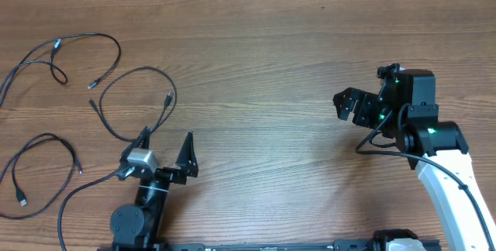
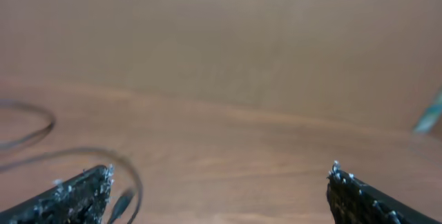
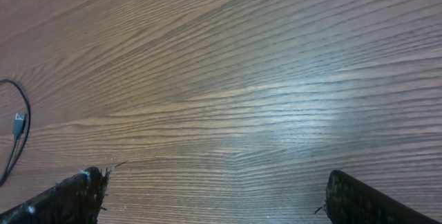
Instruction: Untangle cables
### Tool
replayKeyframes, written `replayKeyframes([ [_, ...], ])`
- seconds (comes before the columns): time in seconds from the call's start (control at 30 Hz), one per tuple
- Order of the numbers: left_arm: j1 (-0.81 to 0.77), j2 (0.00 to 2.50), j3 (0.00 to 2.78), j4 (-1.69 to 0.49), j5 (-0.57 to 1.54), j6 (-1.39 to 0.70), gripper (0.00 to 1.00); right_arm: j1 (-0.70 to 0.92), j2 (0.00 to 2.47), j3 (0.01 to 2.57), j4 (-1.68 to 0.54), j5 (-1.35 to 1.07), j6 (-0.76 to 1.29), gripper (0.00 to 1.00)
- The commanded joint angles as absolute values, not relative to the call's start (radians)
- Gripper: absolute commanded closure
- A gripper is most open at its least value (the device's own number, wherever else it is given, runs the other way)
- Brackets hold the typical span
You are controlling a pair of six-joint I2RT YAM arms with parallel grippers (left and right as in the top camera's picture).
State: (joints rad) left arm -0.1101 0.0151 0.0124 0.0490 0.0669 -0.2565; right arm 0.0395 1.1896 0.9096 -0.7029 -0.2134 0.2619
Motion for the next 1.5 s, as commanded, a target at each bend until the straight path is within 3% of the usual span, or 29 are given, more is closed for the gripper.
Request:
replayKeyframes([
  [0.0,-0.110,0.003,0.005,-0.038,-0.052,-0.266,0.00,0.038,1.185,0.937,-0.697,-0.219,0.262,0.00],
  [0.13,-0.110,0.003,0.005,-0.075,-0.052,-0.177,0.00,0.038,1.185,0.937,-0.697,-0.219,0.262,0.00],
  [1.47,-0.084,0.004,0.005,-0.074,-0.055,-0.176,0.00,0.038,1.185,0.937,-0.697,-0.219,0.262,0.00],
])
